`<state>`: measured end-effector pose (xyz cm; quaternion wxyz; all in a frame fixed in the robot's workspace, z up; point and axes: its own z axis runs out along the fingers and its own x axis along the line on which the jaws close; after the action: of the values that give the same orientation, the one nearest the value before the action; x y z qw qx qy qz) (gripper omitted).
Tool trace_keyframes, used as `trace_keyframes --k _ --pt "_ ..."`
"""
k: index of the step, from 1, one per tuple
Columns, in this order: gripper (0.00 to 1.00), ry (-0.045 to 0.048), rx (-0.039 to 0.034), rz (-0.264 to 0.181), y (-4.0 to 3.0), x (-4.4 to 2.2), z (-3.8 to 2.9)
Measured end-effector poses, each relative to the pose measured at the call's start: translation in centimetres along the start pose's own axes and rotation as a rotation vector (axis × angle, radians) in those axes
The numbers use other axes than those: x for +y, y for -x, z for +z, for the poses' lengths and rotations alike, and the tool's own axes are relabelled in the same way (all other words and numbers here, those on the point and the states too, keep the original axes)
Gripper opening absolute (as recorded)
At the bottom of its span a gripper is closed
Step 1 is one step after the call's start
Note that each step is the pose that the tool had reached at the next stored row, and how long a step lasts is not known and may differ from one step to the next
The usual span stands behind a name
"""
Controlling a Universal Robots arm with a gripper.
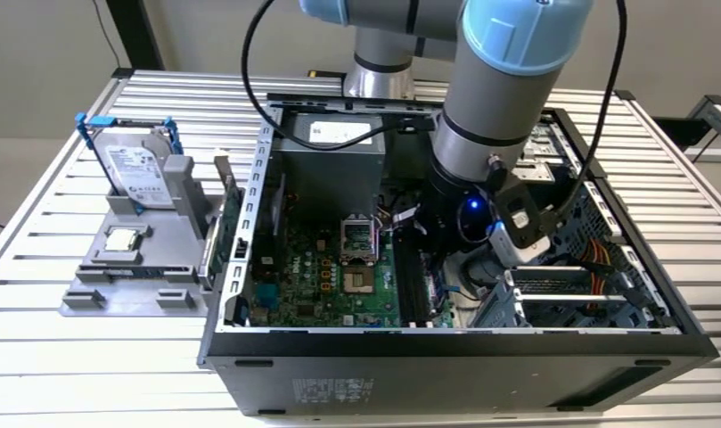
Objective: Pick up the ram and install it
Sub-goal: 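Insert the ram into the slot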
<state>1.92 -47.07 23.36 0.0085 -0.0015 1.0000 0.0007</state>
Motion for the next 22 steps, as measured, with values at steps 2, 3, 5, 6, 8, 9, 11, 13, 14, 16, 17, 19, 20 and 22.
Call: trace_keyframes --k 2,3,5,6,8,9,11,13,14,16,17,19,20,22 --pt "0.00 -0.0005 0.0000 0.000 -0.02 -0.03 0.06" --pt "0.00 -0.0005 0.0000 0.000 -0.03 -0.04 0.09" --pt "0.00 -0.0006 -0.0001 0.000 -0.07 -0.06 0.17" --pt "0.00 -0.0009 -0.0001 0.000 -0.09 -0.07 0.21" --pt "0.00 -0.0014 0.0000 0.000 -0.12 -0.10 0.27" --pt "0.00 -0.0016 0.0000 0.000 -0.14 -0.10 0.31" --pt "0.00 -0.0021 -0.0001 0.000 -0.19 -0.11 0.43" --pt "0.00 -0.0029 0.0000 0.000 -0.23 -0.11 0.52" --pt "0.00 -0.0033 0.0000 0.000 -0.25 -0.11 0.58" --pt "0.00 -0.0039 0.0000 0.000 -0.30 -0.11 0.68" --pt "0.00 -0.0043 0.0000 0.000 -0.33 -0.11 0.73" --pt "0.00 -0.0047 0.0000 0.000 -0.37 -0.12 0.79" --pt "0.00 -0.0046 0.0000 0.000 -0.39 -0.11 0.84" --pt "0.00 -0.0047 0.0000 0.000 -0.44 -0.11 0.98"
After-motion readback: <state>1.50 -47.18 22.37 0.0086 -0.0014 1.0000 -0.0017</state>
